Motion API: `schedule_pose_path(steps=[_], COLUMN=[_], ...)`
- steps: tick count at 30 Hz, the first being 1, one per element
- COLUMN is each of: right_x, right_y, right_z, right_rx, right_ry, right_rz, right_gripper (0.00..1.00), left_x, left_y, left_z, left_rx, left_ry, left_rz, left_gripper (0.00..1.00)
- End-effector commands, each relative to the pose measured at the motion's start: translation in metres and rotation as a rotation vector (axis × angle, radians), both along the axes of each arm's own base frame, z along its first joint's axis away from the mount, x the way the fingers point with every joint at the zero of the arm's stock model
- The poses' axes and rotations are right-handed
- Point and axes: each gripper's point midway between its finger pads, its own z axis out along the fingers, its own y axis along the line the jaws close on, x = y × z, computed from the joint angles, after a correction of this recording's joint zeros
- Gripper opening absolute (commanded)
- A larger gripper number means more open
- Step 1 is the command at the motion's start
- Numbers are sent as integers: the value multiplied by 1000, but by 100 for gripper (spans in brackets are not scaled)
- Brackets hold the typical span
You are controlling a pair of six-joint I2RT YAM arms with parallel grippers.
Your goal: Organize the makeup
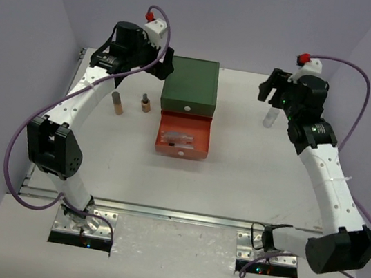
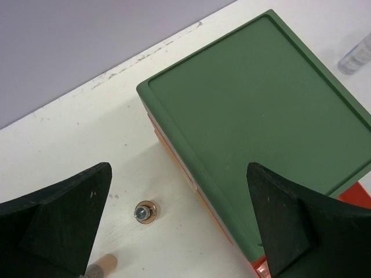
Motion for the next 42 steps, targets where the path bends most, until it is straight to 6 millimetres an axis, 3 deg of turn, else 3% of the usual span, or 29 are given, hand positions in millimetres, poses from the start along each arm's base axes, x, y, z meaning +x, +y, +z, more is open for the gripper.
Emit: schedule_pose_path(steps=[1,3,5,9,11,12,14,15,18,26,30,34,39,42], right_x=[11,19,41,74,87,93,107,117,136,143,135,128,125,119], right_y=[-80,-96,-123,-144,-144,-144,-146,-148,-157,-136,-137,-139,-144,-143], right_z=[-72,-86,-99,-144,-170,-165,-188,-183,-202,-254,-271,-270,-260,-239], right_rx=[0,-5,-1,-14,-31,-30,-56,-58,-110,-110,-122,-129,-148,-158], right_ry=[206,260,321,446,500,486,527,510,542,659,701,710,673,637], right_rz=[-344,-392,-483,-573,-569,-566,-566,-572,-606,-468,-473,-487,-497,-480], right_gripper=[75,79,84,86,86,86,86,86,85,82,74,62,30,15], left_x=[3,2,2,0,-2,-1,-3,-3,-2,5,10,13,14,14], left_y=[-9,-9,-8,-7,-6,-5,-4,-2,2,7,2,0,0,0], left_z=[21,17,12,3,0,-1,-3,-4,-9,-20,-22,-24,-28,-28], left_rx=[-37,-30,-16,6,19,25,45,51,79,124,105,96,99,103], left_ry=[-28,-16,-4,20,31,29,29,30,32,44,57,62,71,70], left_rz=[-7,-8,-11,-20,-23,-24,-28,-27,-18,-8,-12,-14,-15,-16], left_gripper=[100,100,100,100,100,100,100,100,100,100,100,100,100,100])
